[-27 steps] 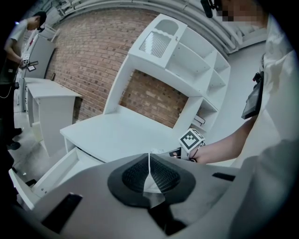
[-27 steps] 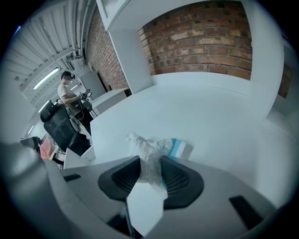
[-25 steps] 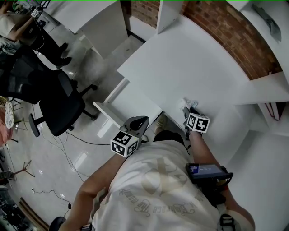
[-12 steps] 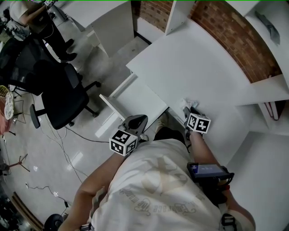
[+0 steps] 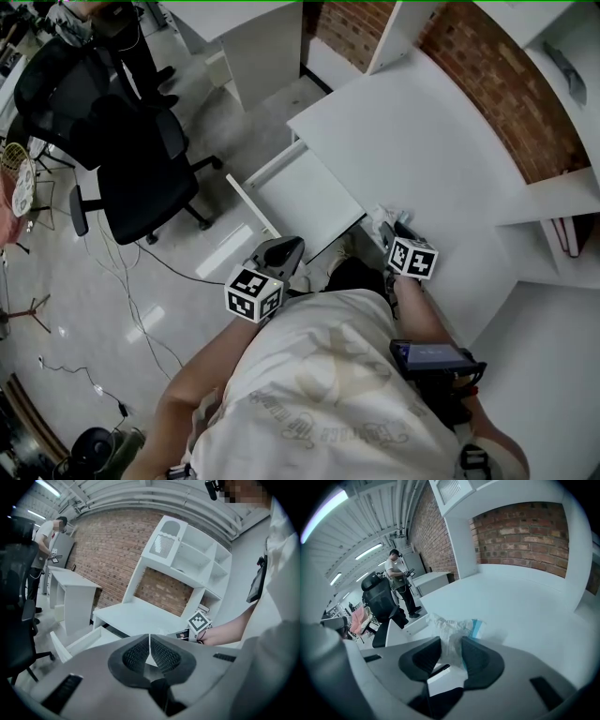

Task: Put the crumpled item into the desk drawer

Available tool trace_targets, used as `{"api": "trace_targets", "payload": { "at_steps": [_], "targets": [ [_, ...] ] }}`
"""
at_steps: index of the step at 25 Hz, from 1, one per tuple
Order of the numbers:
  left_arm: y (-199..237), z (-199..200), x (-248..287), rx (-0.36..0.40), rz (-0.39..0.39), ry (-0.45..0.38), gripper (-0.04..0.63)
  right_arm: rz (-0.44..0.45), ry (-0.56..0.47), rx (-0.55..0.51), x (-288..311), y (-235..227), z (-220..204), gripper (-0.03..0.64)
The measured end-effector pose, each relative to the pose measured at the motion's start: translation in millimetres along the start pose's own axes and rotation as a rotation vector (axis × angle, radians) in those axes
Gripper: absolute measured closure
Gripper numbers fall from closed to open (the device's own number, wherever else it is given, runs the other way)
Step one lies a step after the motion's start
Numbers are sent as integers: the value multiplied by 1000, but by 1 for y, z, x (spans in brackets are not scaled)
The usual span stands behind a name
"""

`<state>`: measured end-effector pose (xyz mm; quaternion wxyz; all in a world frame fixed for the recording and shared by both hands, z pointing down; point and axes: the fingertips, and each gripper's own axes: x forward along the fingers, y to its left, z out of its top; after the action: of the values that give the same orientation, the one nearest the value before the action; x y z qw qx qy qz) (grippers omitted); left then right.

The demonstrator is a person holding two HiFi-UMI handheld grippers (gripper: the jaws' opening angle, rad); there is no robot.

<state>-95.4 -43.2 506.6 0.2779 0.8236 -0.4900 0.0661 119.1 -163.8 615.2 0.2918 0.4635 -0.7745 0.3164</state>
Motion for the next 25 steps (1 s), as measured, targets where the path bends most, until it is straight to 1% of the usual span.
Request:
{"api": "trace_targets", "payload": {
  "at_steps": [7, 13, 19, 25],
  "targets": [
    [6, -9, -28, -29, 51, -28, 569, 50, 12, -53, -1, 27, -10, 460],
    [9, -13, -39, -31, 79, -45, 569, 101, 7, -91, 1, 49, -9, 460],
    [10, -3, -41, -42, 121, -62, 569, 195, 12, -144, 4, 72, 7, 460],
    [18, -11, -45, -91, 211, -66, 569, 294, 26, -231, 17, 95, 16, 460]
  ]
}}
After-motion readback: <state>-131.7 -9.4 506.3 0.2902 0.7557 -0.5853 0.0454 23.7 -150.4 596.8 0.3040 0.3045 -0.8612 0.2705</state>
